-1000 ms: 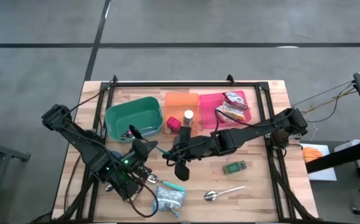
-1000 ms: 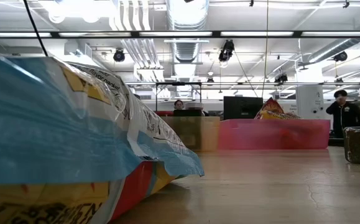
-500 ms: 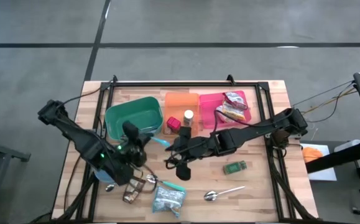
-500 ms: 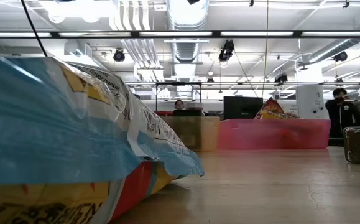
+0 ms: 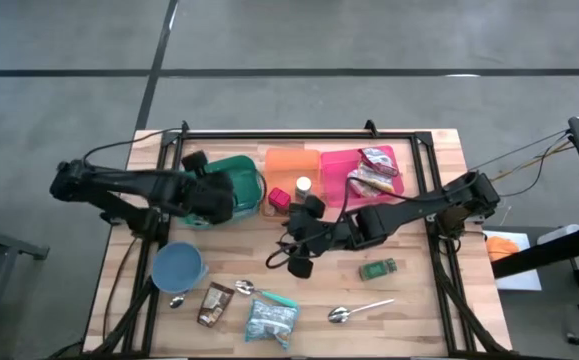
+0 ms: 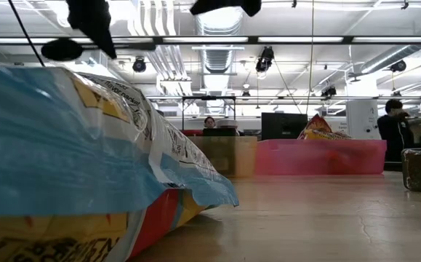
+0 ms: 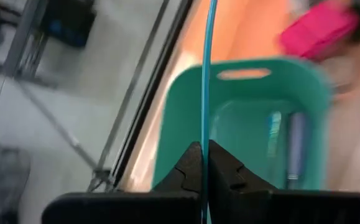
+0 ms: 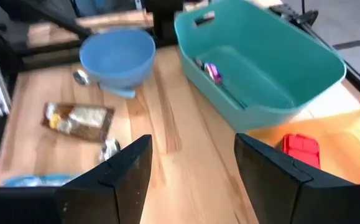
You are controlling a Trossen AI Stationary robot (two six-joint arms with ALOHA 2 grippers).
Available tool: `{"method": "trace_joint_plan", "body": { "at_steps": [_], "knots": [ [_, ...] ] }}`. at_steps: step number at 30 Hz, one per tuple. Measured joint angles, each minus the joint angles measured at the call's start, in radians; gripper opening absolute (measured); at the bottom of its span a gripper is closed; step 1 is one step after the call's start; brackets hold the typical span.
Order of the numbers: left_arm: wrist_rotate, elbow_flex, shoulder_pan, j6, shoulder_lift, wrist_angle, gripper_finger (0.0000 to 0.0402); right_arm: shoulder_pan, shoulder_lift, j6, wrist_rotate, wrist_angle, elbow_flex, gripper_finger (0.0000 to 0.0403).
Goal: Pick & Place Food Item
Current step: Put the black spoon into the green bin
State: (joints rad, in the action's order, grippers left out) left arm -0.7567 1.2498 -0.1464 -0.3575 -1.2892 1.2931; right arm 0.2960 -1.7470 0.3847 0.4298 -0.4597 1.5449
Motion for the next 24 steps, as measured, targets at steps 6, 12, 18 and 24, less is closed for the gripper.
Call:
{"method": "trace_joint_plan", "body": {
  "at_steps": [6,12,18,24],
  "knots": [
    [0.164,-0.15,0.176,0.083,0.016,-0.177,0.0001,0.031,0.0,0.001,0.056,-0.009,-0.066,0.0225],
    [0.313,-0.312,0.254,0.192,0.029,-0.414,0.0001,0.063,0.041,0.013,0.128,0.011,-0.178,0.0225],
    [0.382,-0.381,0.346,0.197,0.029,-0.461,0.0,0.076,0.106,0.015,0.146,0.094,-0.279,0.0226],
    [0.471,-0.437,0.393,0.167,0.029,-0.497,0.0,0.08,0.192,0.031,0.163,0.142,-0.36,0.0226]
  ]
}}
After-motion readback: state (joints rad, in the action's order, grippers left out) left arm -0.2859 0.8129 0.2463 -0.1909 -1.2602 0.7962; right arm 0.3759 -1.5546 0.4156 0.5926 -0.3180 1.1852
